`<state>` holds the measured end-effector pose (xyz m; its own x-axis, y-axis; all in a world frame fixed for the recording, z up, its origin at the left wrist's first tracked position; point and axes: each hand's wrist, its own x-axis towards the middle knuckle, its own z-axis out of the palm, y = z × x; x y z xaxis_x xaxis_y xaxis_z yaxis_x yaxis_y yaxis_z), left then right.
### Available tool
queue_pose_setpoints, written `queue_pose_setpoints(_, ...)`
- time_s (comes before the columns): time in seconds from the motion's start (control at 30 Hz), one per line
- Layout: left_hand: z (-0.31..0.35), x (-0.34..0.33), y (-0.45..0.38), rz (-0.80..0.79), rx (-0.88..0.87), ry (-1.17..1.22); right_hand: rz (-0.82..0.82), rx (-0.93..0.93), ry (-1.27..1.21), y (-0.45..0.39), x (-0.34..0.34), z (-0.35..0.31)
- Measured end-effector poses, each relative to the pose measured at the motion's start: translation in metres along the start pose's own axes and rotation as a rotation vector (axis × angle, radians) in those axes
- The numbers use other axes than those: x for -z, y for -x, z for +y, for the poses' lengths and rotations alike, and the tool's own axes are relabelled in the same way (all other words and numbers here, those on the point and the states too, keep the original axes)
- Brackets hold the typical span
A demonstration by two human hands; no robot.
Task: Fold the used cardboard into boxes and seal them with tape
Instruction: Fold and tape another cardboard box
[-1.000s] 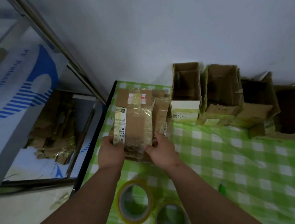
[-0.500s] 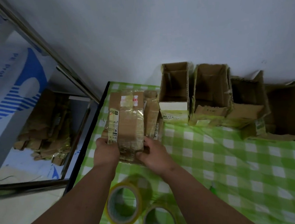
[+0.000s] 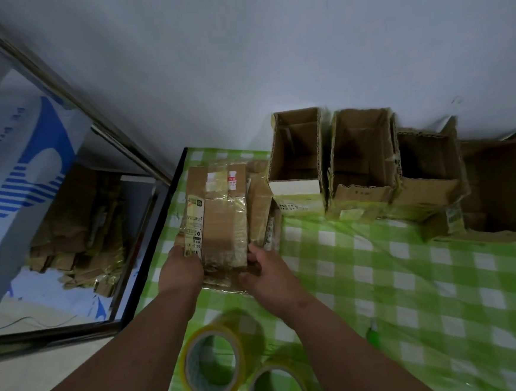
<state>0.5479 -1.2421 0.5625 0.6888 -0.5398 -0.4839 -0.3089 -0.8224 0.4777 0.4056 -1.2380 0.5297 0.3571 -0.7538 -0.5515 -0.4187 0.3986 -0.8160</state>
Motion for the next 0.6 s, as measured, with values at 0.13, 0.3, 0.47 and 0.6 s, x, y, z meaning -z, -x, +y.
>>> queue_pose_setpoints(0.13,-0.002,-0.001,-0.002,-0.027,0.028,0.136,-0.003,-0.019,0.021,0.01,0.009,-0.01)
queue_pose_setpoints(0.3,-0.006,0.016,-0.001,-0.179,0.158,0.452,0.011,-0.052,0.083,0.017,0.021,-0.025)
queue_pose_setpoints(0.47,-0.018,0.024,0.001,-0.262,0.24,0.593,0.111,-0.108,0.085,0.019,0.021,-0.034)
queue_pose_setpoints(0.6,-0.024,0.016,0.006,-0.223,0.221,0.595,0.242,-0.066,0.136,0.018,0.017,-0.043)
